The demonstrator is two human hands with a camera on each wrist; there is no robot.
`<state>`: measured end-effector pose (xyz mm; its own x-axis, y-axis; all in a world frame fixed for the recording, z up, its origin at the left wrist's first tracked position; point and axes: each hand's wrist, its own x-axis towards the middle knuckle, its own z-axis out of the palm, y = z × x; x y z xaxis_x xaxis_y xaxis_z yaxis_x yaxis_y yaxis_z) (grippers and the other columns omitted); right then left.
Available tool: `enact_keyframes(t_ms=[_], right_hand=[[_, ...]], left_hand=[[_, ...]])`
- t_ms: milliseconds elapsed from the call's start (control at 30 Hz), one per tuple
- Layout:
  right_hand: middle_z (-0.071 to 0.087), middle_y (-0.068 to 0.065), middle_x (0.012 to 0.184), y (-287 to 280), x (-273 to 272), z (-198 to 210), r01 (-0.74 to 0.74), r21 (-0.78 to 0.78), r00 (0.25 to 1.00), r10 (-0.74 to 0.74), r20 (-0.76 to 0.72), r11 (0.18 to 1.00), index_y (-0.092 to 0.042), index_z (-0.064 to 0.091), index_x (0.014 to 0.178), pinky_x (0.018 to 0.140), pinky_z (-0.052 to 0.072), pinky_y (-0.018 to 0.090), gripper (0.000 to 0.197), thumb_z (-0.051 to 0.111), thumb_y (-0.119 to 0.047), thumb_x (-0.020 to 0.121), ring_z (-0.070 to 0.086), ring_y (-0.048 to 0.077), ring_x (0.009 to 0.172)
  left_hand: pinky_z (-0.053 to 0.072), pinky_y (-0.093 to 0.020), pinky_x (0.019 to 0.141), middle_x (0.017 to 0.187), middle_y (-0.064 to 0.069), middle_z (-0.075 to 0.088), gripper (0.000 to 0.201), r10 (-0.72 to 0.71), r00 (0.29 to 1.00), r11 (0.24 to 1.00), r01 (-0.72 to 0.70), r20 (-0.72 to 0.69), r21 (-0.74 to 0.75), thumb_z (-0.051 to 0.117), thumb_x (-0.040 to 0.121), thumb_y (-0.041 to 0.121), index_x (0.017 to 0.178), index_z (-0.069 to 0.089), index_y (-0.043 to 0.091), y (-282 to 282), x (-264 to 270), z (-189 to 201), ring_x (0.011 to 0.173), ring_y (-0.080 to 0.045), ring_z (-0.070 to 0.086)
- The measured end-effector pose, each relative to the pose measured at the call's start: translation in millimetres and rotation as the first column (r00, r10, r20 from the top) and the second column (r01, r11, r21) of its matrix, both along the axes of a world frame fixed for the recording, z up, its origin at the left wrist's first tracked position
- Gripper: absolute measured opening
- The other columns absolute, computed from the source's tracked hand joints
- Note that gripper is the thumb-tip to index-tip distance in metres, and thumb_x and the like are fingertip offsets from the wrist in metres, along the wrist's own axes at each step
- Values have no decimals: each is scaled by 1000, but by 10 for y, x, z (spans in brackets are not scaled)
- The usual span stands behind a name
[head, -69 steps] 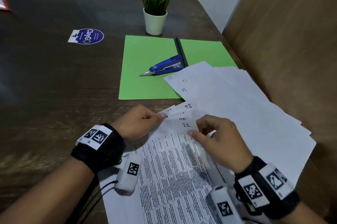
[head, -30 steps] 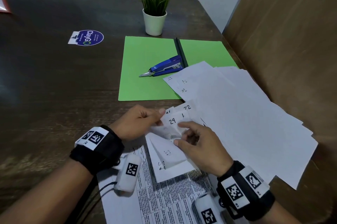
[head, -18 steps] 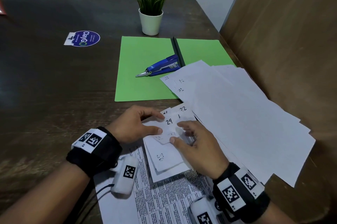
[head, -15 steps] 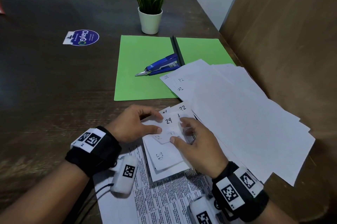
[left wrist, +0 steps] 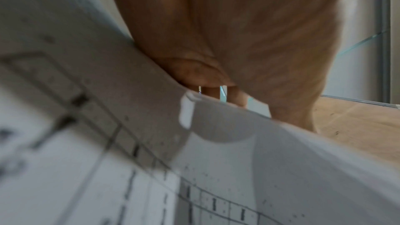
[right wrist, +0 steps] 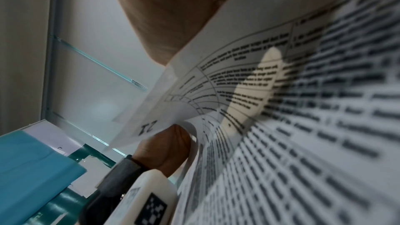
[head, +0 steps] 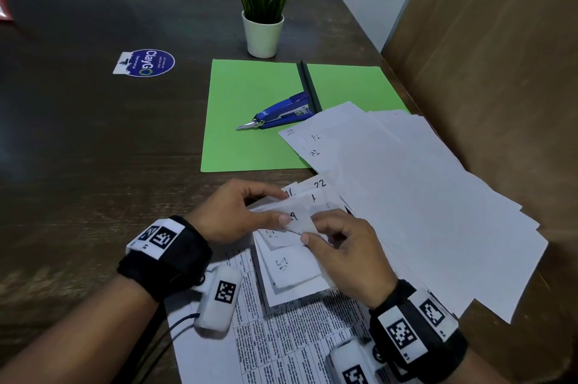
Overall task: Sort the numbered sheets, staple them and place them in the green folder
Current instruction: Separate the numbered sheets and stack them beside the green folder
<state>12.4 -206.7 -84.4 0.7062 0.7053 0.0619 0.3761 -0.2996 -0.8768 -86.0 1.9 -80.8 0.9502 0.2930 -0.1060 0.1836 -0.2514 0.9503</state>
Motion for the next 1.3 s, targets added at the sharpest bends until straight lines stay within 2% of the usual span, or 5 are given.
enact_keyframes(t_ms=[200,433,600,1167,1300], right_hand=[[74,-22,90,-6,-46,69,100,101,994,-94,-59,990,-37,75,81,79,53,16,27,80,-11,82,69,1,86],[75,-13,84,-13,-35,57,102,117,992,-92,-83,988,-23,78,80,75,56,23,14,82,-9,79,69,7,81],[71,-12,89,-24,-13,24,49,156,999,-52,15,987,-20,74,74,66,50,18,15,81,-7,79,65,11,80],[70,-16,100,-37,-80,82,-29,136,999,26,23,990,-27,73,86,70,52,22,12,64,-30,94,65,10,89],[69,-15,107,-32,-88,83,41,124,998,-34,-58,991,-29,69,118,70,55,24,25,65,-37,94,67,8,91]], left_hand=[[52,-13,83,103,8,78,25,34,995,995,-26,90,-98,62,84,41,99,78,28,-58,22,-2,99,-6,70],[53,-43,97,101,2,79,30,38,997,996,-33,63,-80,64,87,41,101,81,21,8,10,-86,100,-22,72],[46,-32,70,71,10,70,30,2,999,999,-1,40,-38,59,91,49,78,80,31,24,7,-66,68,-7,55],[48,-31,87,71,-5,69,50,-14,999,996,17,34,-92,66,91,50,64,71,8,35,13,-129,73,-6,58],[50,-34,89,76,-4,73,27,-4,1000,998,5,11,-68,72,85,36,68,78,16,29,15,-66,76,-7,65]])
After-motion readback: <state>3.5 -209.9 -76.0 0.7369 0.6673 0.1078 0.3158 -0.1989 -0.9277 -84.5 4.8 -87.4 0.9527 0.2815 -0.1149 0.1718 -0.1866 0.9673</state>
